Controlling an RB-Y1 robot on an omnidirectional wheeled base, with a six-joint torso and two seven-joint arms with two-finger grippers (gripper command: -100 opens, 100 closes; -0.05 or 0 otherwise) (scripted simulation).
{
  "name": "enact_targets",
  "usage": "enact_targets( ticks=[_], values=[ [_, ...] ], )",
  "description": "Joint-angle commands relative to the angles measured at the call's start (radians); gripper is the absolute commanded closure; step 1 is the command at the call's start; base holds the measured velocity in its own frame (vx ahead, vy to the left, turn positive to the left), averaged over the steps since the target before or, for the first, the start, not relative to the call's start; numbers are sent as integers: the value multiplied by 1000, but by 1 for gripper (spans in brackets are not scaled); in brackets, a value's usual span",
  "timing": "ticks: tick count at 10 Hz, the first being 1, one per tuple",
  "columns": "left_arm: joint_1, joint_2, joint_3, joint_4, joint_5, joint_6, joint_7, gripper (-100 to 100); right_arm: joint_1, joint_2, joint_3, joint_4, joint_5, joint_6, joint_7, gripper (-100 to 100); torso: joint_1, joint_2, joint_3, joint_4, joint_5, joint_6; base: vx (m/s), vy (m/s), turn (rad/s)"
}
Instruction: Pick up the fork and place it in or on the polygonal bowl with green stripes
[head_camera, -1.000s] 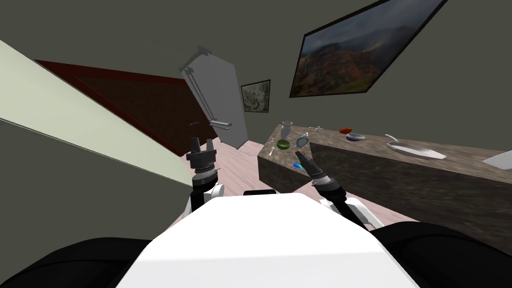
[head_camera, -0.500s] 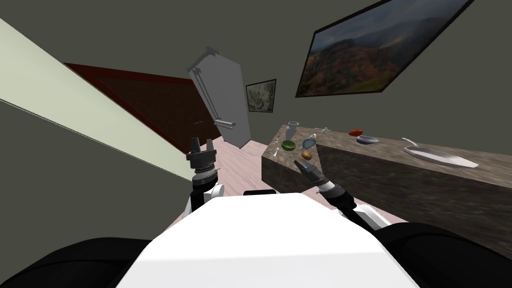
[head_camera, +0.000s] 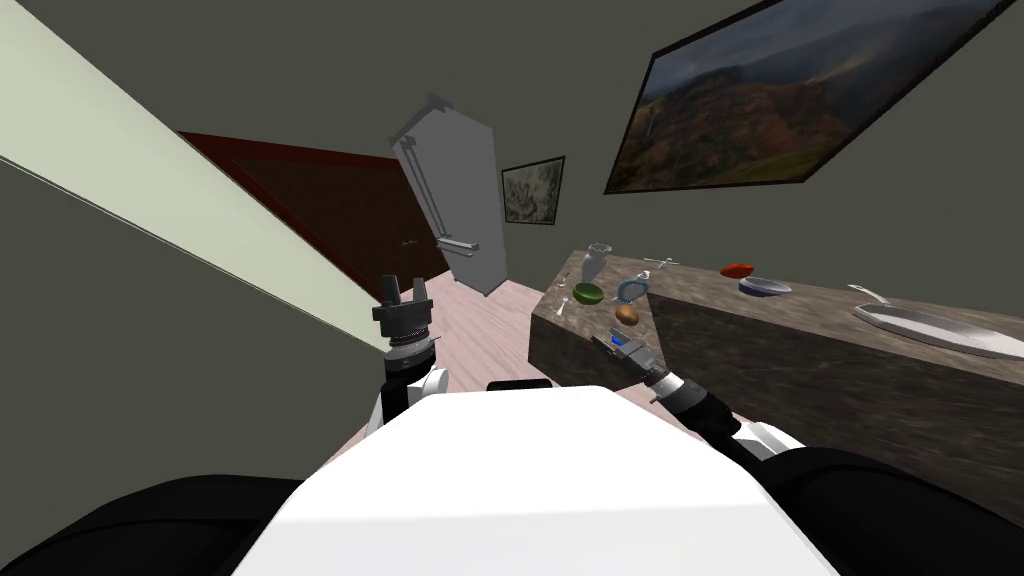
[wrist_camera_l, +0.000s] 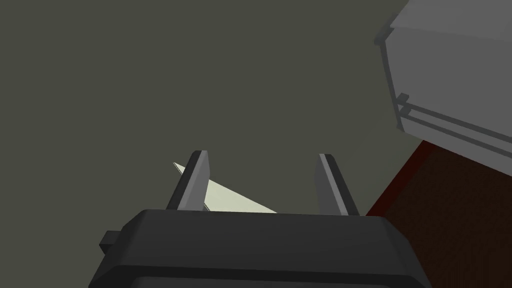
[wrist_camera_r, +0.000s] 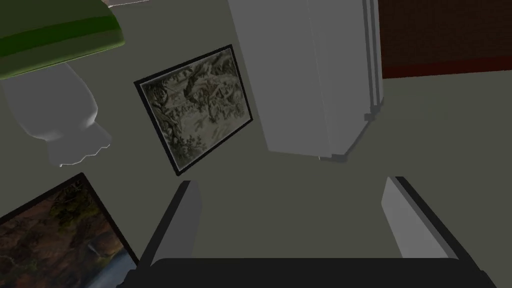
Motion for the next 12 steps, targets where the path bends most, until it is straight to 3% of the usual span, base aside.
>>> enact_targets(
  ticks=[1,2,3,4,5,6,7,8,9,12],
  values=[
    [0,0,0,0,0,0,0,0,38,-50,-15,17,33,22,41,-100,0,0,0,0,0,0,25,63,147],
    [0,0,0,0,0,0,0,0,38,-74,-15,17,33,22,41,-100,1,0,0,0,0,0,25,46,74],
    [0,0,0,0,0,0,0,0,79,-110,-31,37,61,29,80,-100,0,0,0,0,0,0,29,53,170],
    [0,0,0,0,0,0,0,0,79,-127,-31,37,61,29,80,-100,0,0,0,0,0,0,24,38,74],
    [0,0,0,0,0,0,0,0,117,-162,-47,56,89,35,120,-100,-1,0,0,0,0,0,33,43,148],
    [0,0,0,0,0,0,0,0,119,-181,-47,56,89,35,120,-100,-1,-1,0,0,0,0,26,35,88],
    [0,0,0,0,0,0,0,0,158,-218,-63,75,116,41,158,-100,-1,0,0,0,0,0,33,44,167],
    [0,0,0,0,0,0,0,0,158,-235,-63,75,116,41,158,-100,-1,-1,0,0,0,0,33,30,86],
    [0,0,0,0,0,0,0,0,196,-276,-79,95,142,46,195,-100,-1,-1,0,0,0,0,42,41,174],
    [0,0,0,0,0,0,0,0,234,-341,-95,114,168,51,232,-100,-2,-1,-1,0,-1,0,34,23,127]
  ],
)
